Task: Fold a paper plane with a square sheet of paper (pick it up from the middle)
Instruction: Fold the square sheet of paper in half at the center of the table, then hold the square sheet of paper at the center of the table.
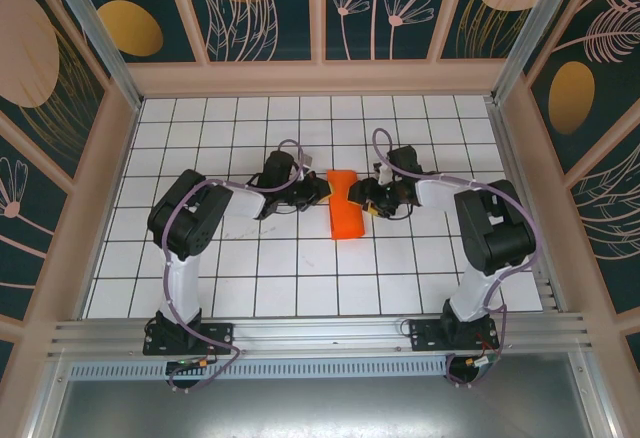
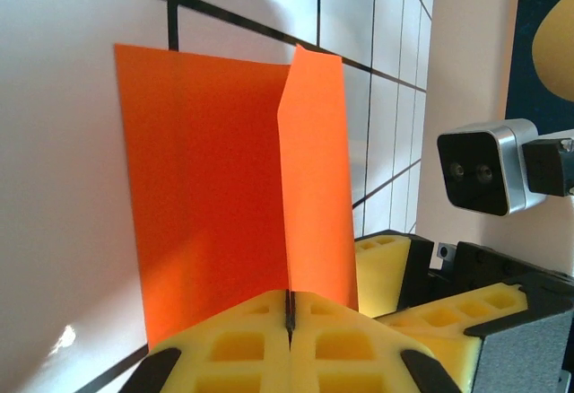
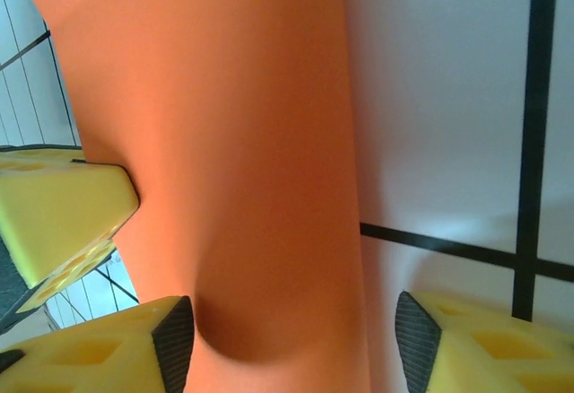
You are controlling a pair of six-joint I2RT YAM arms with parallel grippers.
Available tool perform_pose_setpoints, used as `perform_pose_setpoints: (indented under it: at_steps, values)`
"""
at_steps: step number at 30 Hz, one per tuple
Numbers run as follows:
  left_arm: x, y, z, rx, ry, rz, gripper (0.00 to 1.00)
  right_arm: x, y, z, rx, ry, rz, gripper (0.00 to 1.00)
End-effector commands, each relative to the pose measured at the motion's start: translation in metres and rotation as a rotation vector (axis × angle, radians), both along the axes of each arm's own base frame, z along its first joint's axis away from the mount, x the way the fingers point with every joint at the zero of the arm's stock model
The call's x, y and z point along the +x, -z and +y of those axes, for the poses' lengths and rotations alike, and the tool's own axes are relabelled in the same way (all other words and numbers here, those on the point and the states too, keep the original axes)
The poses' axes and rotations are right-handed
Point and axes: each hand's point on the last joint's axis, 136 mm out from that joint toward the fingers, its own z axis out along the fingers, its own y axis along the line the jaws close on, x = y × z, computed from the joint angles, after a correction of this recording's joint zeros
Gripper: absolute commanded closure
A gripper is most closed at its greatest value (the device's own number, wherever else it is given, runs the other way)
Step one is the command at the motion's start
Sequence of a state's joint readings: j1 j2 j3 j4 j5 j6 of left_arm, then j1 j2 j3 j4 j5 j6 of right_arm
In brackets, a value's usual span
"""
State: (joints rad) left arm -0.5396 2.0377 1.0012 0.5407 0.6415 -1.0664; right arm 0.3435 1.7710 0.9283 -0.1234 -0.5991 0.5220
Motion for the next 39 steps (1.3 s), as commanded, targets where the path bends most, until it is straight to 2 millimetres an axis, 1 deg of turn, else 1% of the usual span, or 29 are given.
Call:
perform_pose_setpoints:
  at_steps: [1,4,6,8,9,11,15,17,19,27,31,34,39]
  values:
    - [0.001,0.011,0.000,0.052,0.017,0.002,0.99,0.005,0.005,-0.002,-0.028,-0.006,0.017,0.40]
    - [0.003,0.009,0.001,0.053,0.005,0.007,0.91,0.002,0.018,-0.007,-0.060,0.012,0.052,0.45]
    - [0.005,0.003,0.002,0.057,-0.004,-0.005,0.84,0.001,0.027,-0.013,-0.095,0.032,0.069,0.48]
    - [0.009,-0.006,0.004,0.082,-0.016,-0.032,0.79,-0.002,0.036,-0.018,-0.127,0.048,0.086,0.51]
    - [0.012,-0.011,0.007,0.101,-0.024,-0.050,0.75,-0.003,0.039,-0.021,-0.141,0.054,0.095,0.52]
    - [0.017,-0.020,0.014,0.151,-0.051,-0.088,0.65,-0.005,0.046,-0.025,-0.166,0.065,0.110,0.54]
    - [0.028,-0.037,0.032,0.229,-0.139,-0.162,0.51,-0.011,0.058,-0.032,-0.222,0.063,0.130,0.54]
    - [0.032,-0.041,0.041,0.261,-0.176,-0.186,0.45,-0.013,0.062,-0.035,-0.251,0.060,0.137,0.54]
    - [0.035,-0.046,0.046,0.284,-0.199,-0.204,0.42,-0.014,0.067,-0.036,-0.288,0.053,0.143,0.54]
    - [0.043,-0.054,0.075,0.391,-0.293,-0.256,0.28,-0.020,0.089,-0.043,-0.463,0.039,0.177,0.52]
    - [0.045,-0.056,0.089,0.439,-0.311,-0.271,0.15,-0.024,0.097,-0.045,-0.519,0.021,0.180,0.51]
    - [0.044,-0.056,0.093,0.455,-0.301,-0.289,0.02,-0.025,0.100,-0.045,-0.530,0.011,0.182,0.51]
    - [0.042,-0.057,0.092,0.451,-0.270,-0.314,0.01,-0.027,0.103,-0.046,-0.553,-0.015,0.175,0.51]
